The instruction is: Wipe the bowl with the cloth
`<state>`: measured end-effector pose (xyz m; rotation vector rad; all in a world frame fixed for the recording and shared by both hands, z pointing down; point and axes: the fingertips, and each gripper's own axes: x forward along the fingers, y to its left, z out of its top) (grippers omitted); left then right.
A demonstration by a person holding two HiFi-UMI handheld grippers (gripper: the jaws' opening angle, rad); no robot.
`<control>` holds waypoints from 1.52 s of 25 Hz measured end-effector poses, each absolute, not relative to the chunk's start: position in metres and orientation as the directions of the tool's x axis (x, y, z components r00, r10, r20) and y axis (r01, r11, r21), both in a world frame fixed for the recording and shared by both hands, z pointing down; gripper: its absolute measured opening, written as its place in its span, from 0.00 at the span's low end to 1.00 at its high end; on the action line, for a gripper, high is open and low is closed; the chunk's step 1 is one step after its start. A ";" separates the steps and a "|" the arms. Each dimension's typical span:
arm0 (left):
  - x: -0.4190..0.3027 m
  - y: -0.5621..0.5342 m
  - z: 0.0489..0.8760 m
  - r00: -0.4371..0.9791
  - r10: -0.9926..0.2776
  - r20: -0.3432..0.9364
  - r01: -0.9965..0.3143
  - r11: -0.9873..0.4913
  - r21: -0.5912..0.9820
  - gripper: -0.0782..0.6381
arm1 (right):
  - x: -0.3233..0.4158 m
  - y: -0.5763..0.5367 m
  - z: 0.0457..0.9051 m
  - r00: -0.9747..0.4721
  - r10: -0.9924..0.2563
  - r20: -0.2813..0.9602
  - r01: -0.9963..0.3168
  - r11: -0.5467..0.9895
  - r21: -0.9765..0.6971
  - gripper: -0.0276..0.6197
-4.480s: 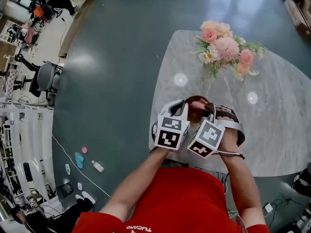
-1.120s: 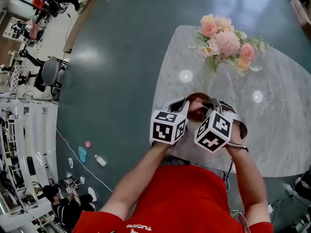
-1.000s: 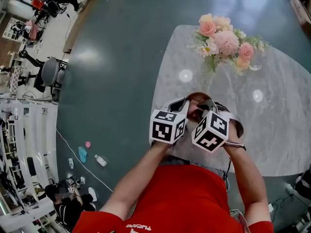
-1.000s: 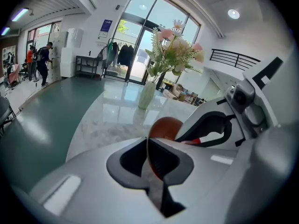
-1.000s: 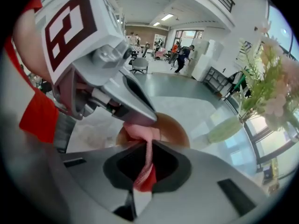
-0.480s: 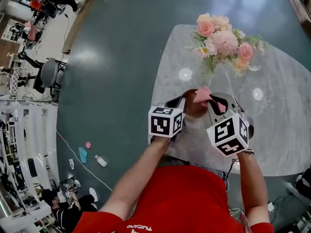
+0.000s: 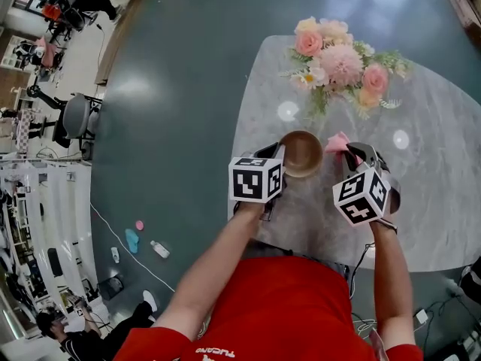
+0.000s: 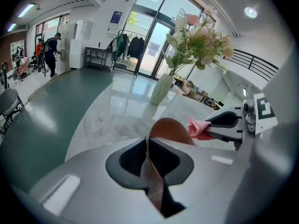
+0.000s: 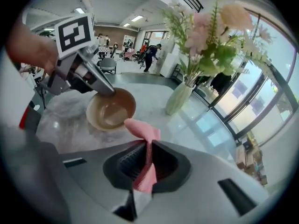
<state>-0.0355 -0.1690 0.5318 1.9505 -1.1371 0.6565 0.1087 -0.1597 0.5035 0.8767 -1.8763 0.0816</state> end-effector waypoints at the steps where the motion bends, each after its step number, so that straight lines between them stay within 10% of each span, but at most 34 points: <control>1: -0.036 -0.170 0.532 0.468 -0.482 0.741 -0.882 -0.301 0.362 0.14 | 0.109 -0.160 0.509 -0.202 -0.532 0.822 -0.598 0.732 0.326 0.08; 38: -0.033 -0.155 0.490 0.522 -0.540 0.660 -0.836 -0.476 0.271 0.34 | 0.099 -0.142 0.490 -0.449 -0.513 0.732 -0.759 0.650 -0.010 0.33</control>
